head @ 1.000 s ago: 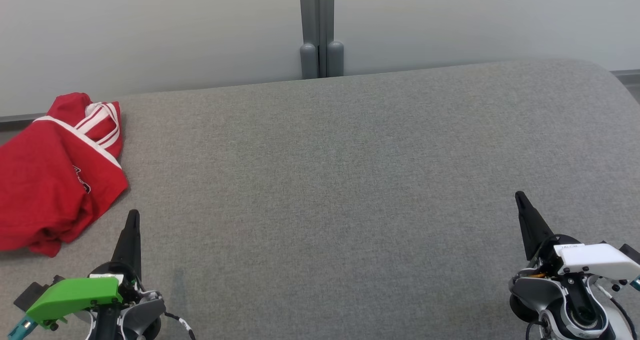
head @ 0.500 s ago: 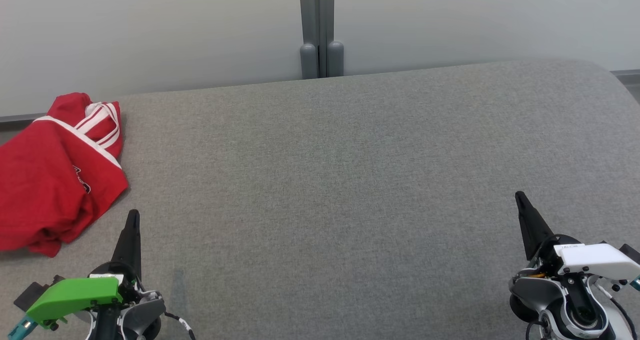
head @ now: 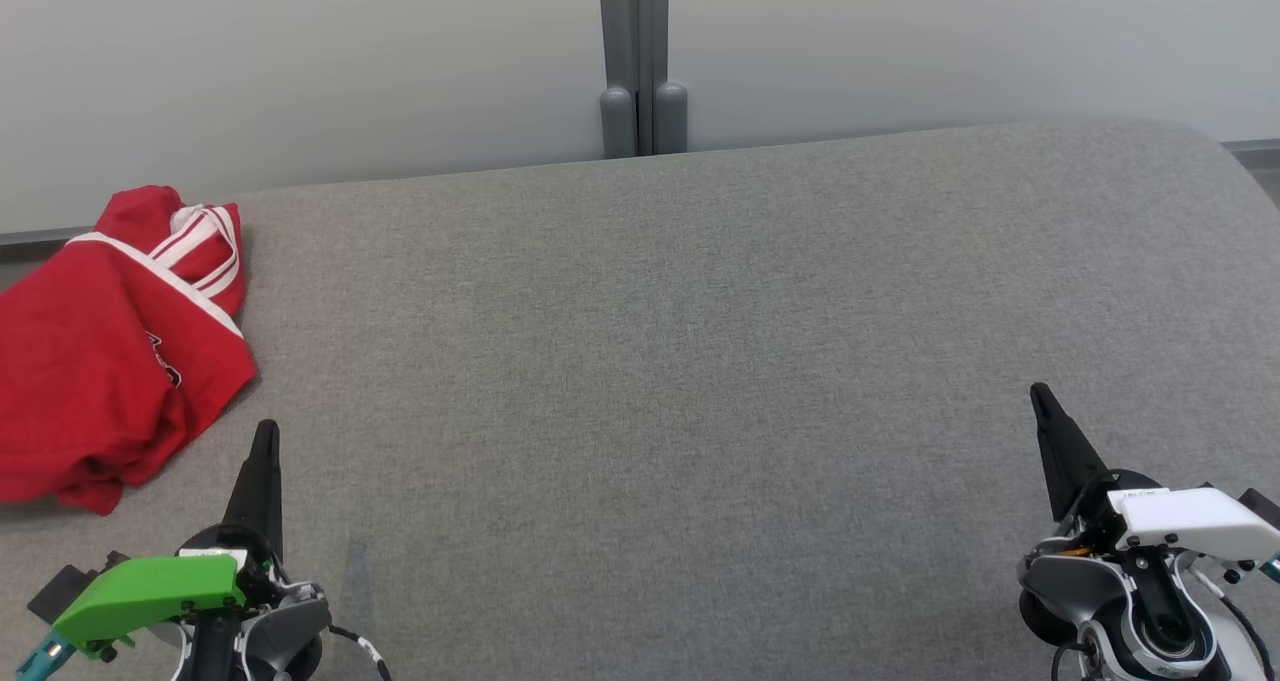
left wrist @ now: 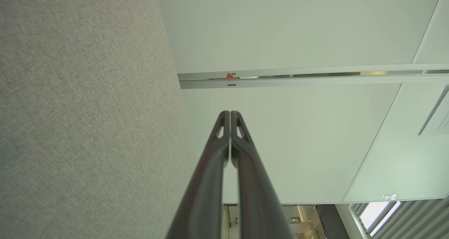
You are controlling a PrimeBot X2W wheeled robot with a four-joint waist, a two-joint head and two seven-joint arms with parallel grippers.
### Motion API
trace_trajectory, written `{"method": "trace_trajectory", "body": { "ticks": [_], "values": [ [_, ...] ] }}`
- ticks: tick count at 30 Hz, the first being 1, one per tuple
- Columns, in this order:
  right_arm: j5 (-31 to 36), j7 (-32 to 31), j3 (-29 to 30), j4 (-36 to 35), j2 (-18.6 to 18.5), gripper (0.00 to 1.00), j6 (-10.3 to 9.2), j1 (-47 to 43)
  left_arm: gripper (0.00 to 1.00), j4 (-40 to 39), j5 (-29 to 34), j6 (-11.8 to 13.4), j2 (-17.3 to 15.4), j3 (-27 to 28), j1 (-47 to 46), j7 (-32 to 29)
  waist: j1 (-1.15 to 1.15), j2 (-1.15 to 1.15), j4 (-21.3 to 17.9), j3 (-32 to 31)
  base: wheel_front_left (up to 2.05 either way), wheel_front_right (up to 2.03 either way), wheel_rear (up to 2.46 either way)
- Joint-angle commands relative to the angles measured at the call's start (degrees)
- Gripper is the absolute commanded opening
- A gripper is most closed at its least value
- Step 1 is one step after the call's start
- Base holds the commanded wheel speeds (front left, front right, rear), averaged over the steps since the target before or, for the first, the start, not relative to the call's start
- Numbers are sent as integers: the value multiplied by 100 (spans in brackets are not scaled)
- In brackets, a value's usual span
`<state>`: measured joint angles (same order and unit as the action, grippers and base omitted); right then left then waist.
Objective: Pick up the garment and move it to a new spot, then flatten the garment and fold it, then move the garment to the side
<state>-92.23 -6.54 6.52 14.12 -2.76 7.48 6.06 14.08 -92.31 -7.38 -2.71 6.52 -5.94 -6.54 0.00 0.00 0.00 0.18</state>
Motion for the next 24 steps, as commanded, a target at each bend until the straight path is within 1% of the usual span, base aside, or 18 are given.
{"method": "trace_trajectory", "body": {
  "ticks": [1,24],
  "values": [
    [-39,-14,8,-28,-23,0,2,30,0,-10,-21,-29,-33,11,-60,-15,0,0,0,0,0,0,0],
    [-39,-14,8,-28,-23,0,2,30,0,-10,-21,-29,-33,11,-60,-15,0,0,0,0,0,0,0]
  ]
}}
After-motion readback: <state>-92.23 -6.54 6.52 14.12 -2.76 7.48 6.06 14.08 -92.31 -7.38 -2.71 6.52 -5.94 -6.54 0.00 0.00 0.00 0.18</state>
